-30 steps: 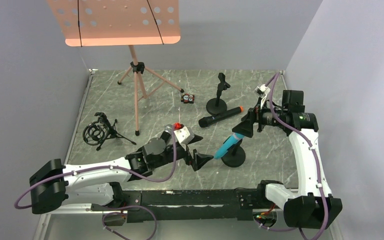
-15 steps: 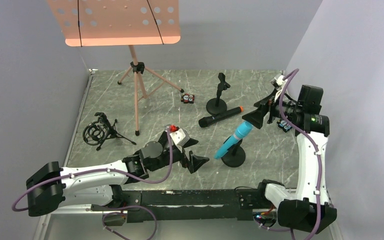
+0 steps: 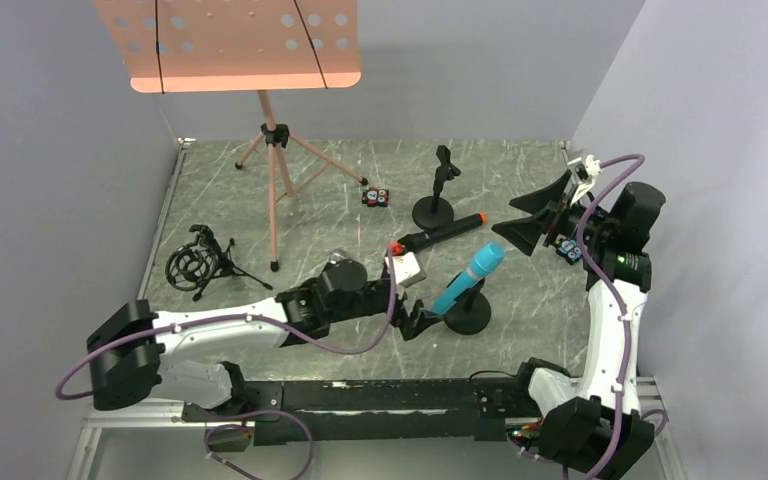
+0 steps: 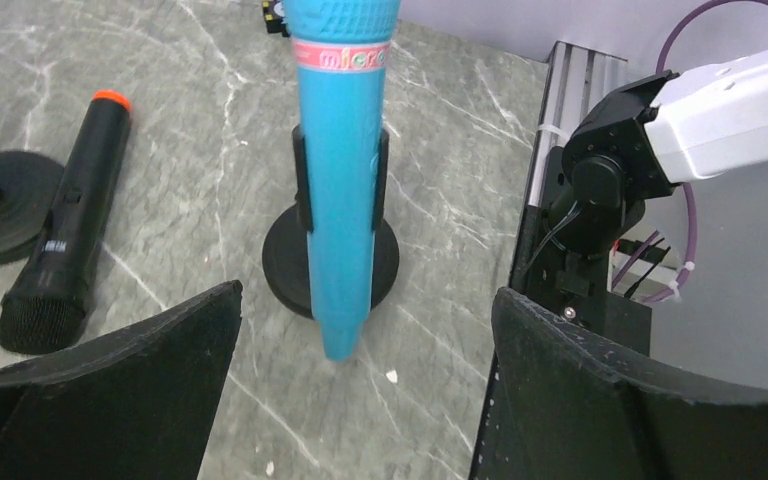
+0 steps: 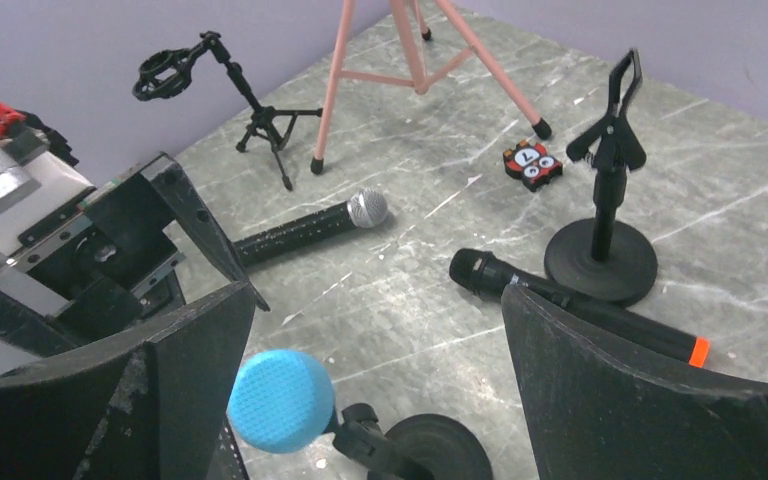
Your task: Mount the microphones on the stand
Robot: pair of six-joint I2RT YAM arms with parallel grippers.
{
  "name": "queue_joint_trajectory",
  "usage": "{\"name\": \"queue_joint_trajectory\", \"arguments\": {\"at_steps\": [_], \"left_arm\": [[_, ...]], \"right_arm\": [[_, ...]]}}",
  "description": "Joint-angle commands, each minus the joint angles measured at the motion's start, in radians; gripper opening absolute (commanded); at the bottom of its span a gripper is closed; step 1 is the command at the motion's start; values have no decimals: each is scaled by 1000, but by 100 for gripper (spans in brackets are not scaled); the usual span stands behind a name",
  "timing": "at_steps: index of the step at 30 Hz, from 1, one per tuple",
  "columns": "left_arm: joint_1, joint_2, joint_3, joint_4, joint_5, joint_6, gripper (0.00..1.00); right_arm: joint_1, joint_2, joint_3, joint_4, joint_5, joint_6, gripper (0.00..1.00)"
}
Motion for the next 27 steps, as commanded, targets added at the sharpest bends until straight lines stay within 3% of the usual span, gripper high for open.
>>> {"name": "queue_joint_trajectory", "arguments": {"at_steps": [1, 6, 20, 27], "left_arm": [[-19, 90, 114, -21, 44, 105, 99], [-19, 187, 161, 48, 27, 184, 99], [-13, 328, 240, 176, 52, 190, 99], [-13, 382, 295, 155, 60, 154, 83]], "right_arm": [[-32, -15, -101, 334, -47, 240, 100], [-34, -13, -137, 287, -42, 201, 100], [-33, -28, -159, 288, -16, 183, 100], [-34, -24, -163, 289, -14, 180, 100]]}}
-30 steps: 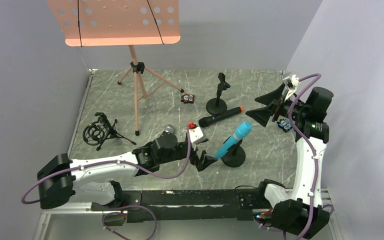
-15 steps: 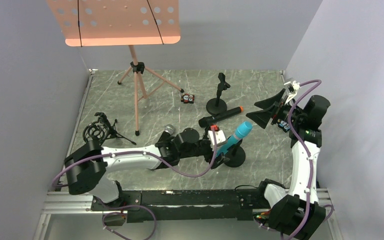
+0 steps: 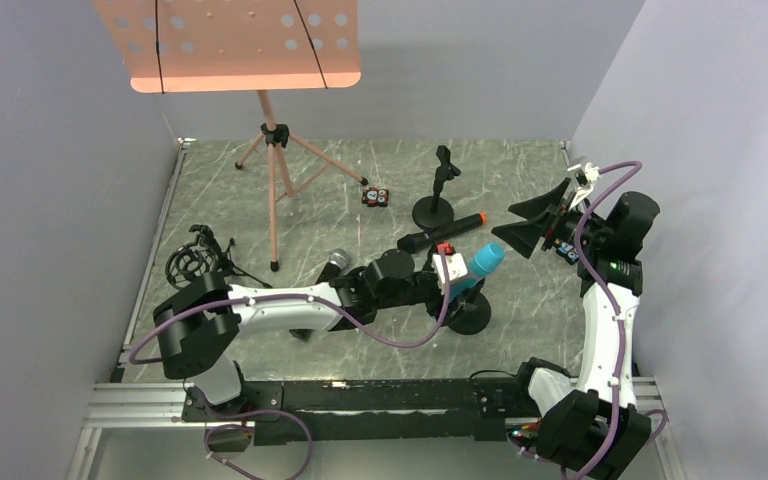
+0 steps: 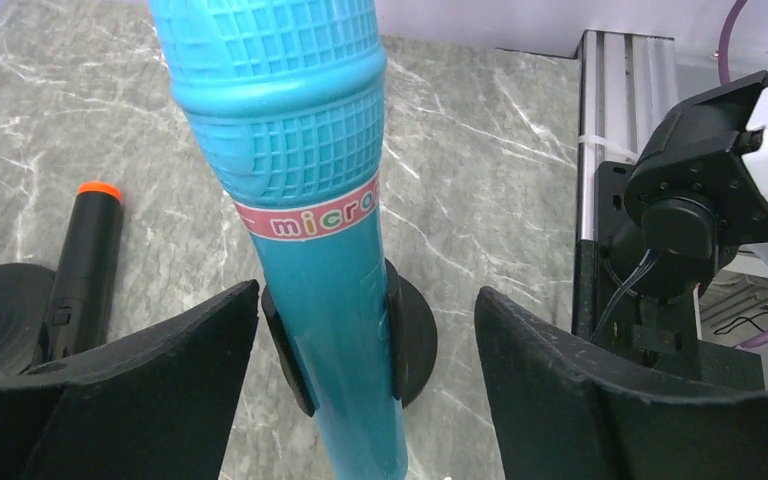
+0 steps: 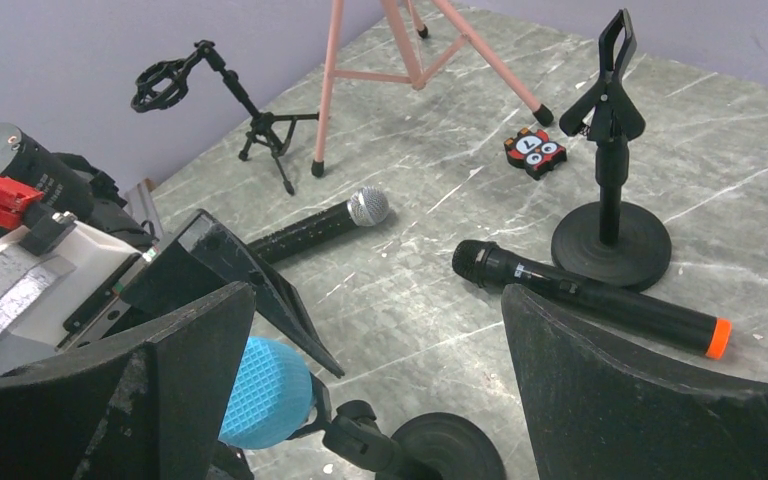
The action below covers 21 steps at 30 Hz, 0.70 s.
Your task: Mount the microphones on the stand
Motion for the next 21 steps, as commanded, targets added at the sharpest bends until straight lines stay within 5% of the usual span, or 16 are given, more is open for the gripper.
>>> {"name": "queue_joint_trajectory", "arguments": {"at_steps": [1, 7, 10, 14, 21], "left_arm": [[0, 22, 51, 47, 6, -19, 81], [0, 21, 67, 9, -35, -14, 66], [0, 17, 69, 4, -78, -20, 42], [0, 7, 70, 3, -81, -20, 24], [0, -89, 44, -40, -59, -28, 7]], "right_arm": [[-4, -9, 1, 40, 0, -4, 100], [-5, -5, -3, 47, -3, 0, 100], [-5, -3, -4, 48, -4, -1, 100], [-4, 0, -5, 46, -6, -5, 100], [-4, 5, -1, 31, 0, -21, 100]]}}
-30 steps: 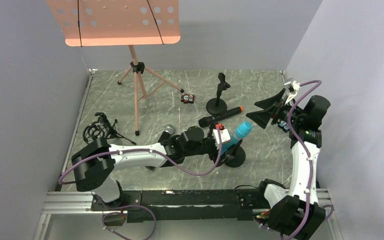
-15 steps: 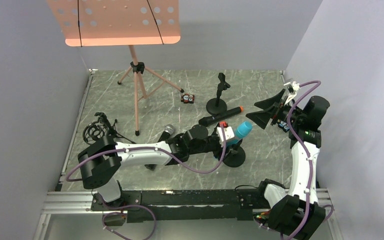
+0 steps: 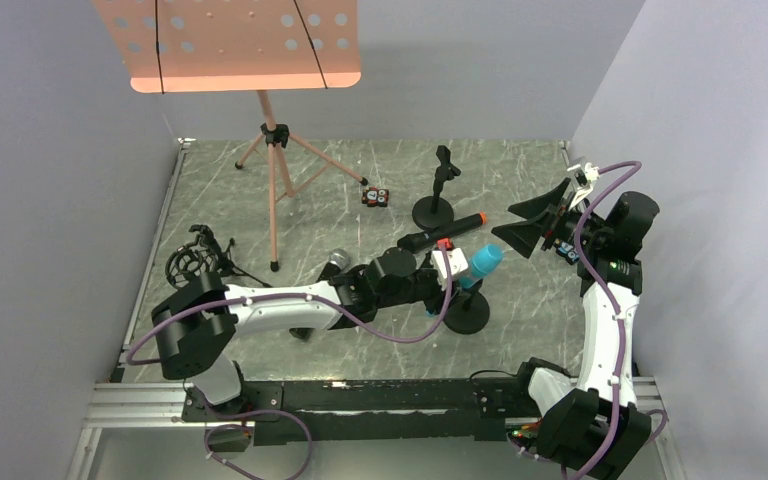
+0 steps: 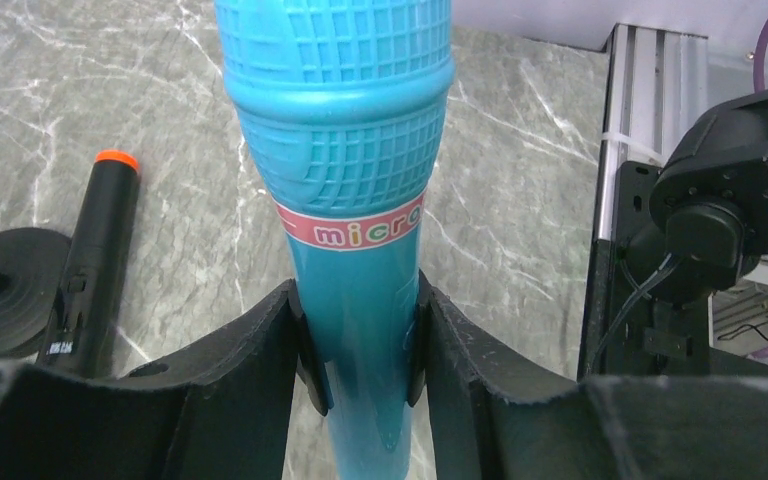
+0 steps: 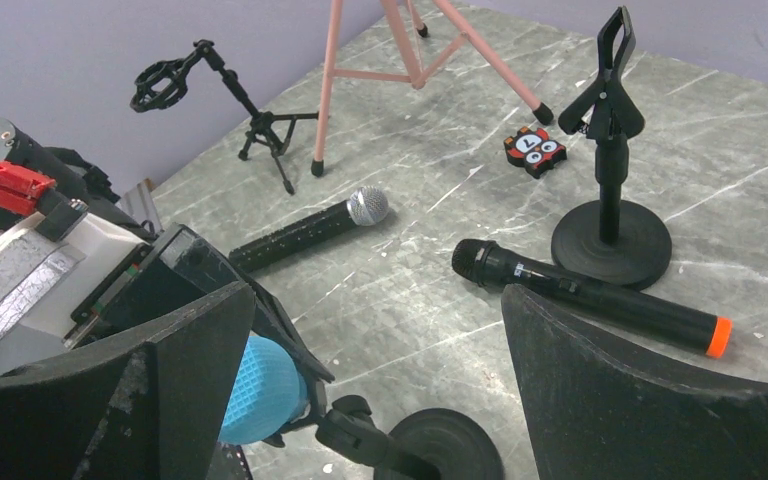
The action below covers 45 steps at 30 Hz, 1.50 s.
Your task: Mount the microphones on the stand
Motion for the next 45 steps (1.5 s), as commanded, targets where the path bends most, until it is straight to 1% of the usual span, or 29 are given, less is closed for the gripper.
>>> {"name": "queue_joint_trajectory", "arguments": {"at_steps": [1, 5, 9, 15, 18, 20, 23, 24, 28, 30, 38, 41, 45], "left_arm": [[-2, -128, 9, -22, -1, 0, 6], [5, -232, -18, -118, -29, -53, 2], [26, -339, -51, -206, -53, -87, 1], [69, -525, -124, -336, -146, -102, 0], [110, -610, -161, -394, -182, -105, 0], [153, -663, -170, -419, -177, -107, 0], [239, -705, -156, -454, -161, -107, 0], [286, -710, -148, -464, -152, -106, 0], [407, -683, -115, -443, -107, -92, 0], [447, -635, -86, -393, -64, -79, 0], [564, -398, 119, -347, 96, 16, 0], [610, -317, 191, -344, 159, 19, 0], [651, -225, 249, -319, 197, 39, 0]], "right_arm": [[-4, 1, 1, 27, 1, -23, 100], [-4, 2, -6, 42, 0, -10, 100], [-5, 1, -5, 38, 3, -14, 100], [-4, 6, -7, 35, 5, -19, 100], [-4, 6, -9, 37, 6, -19, 100], [-5, 8, -11, 37, 6, -18, 100], [-4, 13, -13, 39, 9, -20, 100], [-4, 15, -13, 38, 11, -22, 100], [-4, 23, -14, 33, 13, -28, 100], [-5, 27, -16, 33, 13, -28, 100], [-2, 36, -16, 32, 10, -30, 100], [-1, 36, -16, 30, 9, -33, 100], [6, 39, -13, 22, 11, -39, 100]]}}
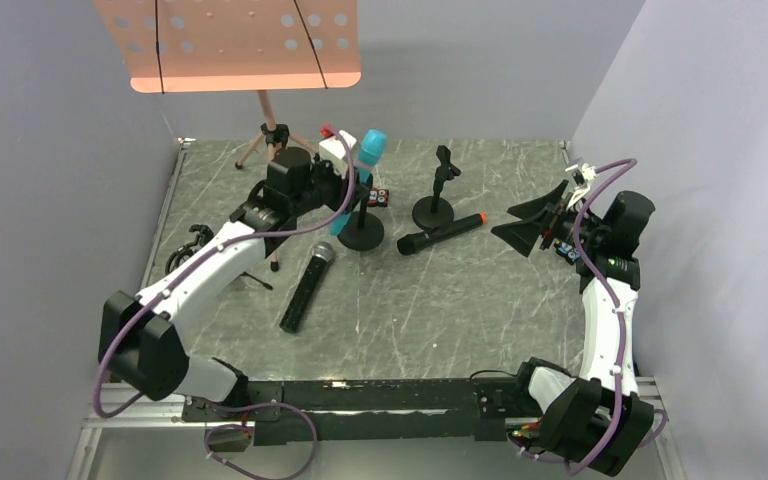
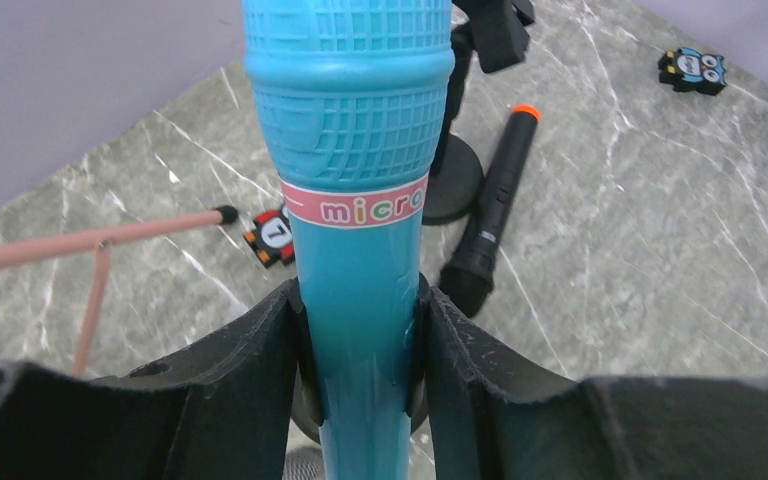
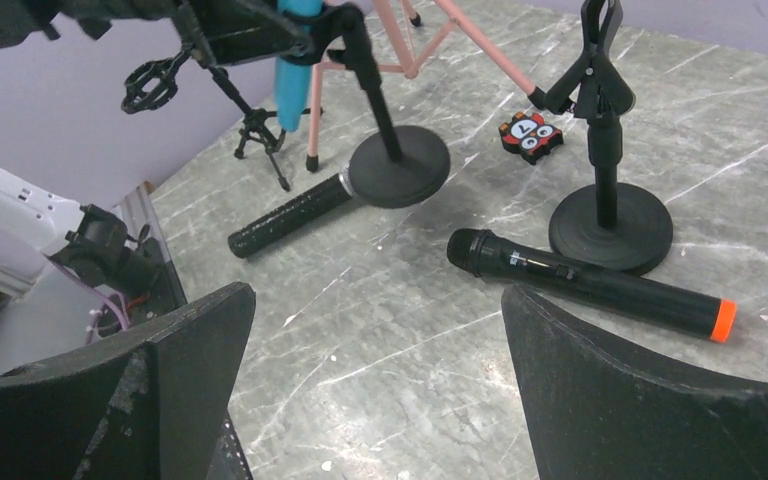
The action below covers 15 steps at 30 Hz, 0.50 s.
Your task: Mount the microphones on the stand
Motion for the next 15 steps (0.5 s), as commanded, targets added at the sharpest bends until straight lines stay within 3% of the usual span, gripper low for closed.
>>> {"name": "queue_joint_trajectory", "arguments": {"at_steps": [1, 10, 15], "left_arm": [[43, 53, 114, 182, 95, 46, 0], [135, 261, 232, 219, 162, 86, 0], [168, 308, 197, 264, 169, 107, 0]], "right_arm": [[6, 3, 3, 20, -4, -29, 100], [11, 10, 12, -2, 0, -50, 100], [13, 12, 13, -8, 0, -56, 100]]}}
